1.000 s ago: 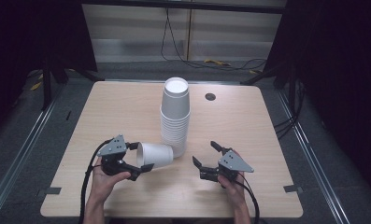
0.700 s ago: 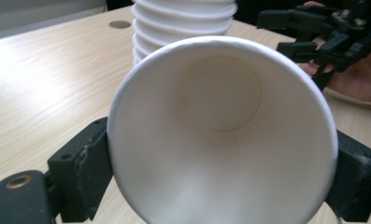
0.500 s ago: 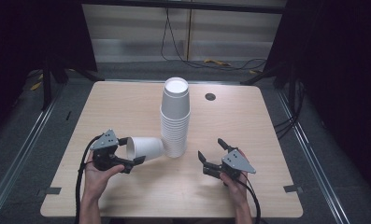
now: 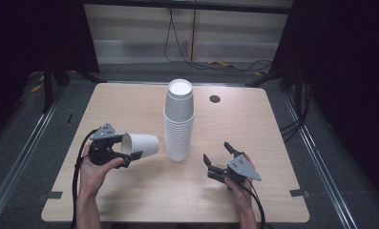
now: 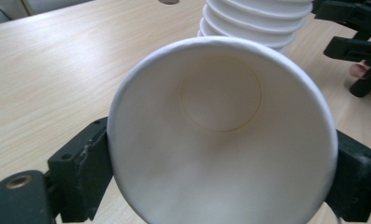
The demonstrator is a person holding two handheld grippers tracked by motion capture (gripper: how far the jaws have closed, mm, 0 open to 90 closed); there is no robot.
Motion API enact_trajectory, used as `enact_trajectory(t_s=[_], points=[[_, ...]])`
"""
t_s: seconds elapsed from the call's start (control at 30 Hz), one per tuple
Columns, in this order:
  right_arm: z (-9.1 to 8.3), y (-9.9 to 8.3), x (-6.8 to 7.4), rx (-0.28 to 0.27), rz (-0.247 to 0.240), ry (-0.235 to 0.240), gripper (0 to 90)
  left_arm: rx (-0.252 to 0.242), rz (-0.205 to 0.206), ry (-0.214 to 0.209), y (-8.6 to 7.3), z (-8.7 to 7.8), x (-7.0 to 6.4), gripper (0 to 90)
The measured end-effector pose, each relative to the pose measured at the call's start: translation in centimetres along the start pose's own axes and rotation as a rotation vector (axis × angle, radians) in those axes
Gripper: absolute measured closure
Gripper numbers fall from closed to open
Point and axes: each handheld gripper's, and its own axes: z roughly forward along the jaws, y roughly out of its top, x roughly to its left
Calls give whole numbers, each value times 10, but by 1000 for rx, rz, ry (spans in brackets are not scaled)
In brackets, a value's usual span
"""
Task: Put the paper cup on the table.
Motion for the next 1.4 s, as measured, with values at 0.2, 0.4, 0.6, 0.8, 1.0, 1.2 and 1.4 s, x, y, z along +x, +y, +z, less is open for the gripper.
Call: enact_trajectory(t_s=[0.2, 0.4, 0.6, 0.8, 1.0, 1.2, 1.4], points=[[-2, -1, -3, -20, 33, 2, 139, 51, -8, 6, 10, -2, 8, 110], [-3, -1, -1, -17, 27, 10, 143, 151, 14, -11, 25, -2, 17, 107], [-2, -1, -2, -20, 37, 21, 144, 280, 30, 46, 39, 7, 25, 107], [-3, -1, -1, -25, 21, 26, 141, 382, 25, 67, 47, 17, 37, 105], [-3, -1, -2, -27, 26, 32, 144, 507, 30, 72, 52, 30, 44, 103], [-3, -1, -1, -28, 25, 29, 145, 628, 74, 95, 57, 43, 42, 100], [-4, -1, -1, -28, 19, 26, 145, 699, 101, 85, 56, 58, 40, 92]])
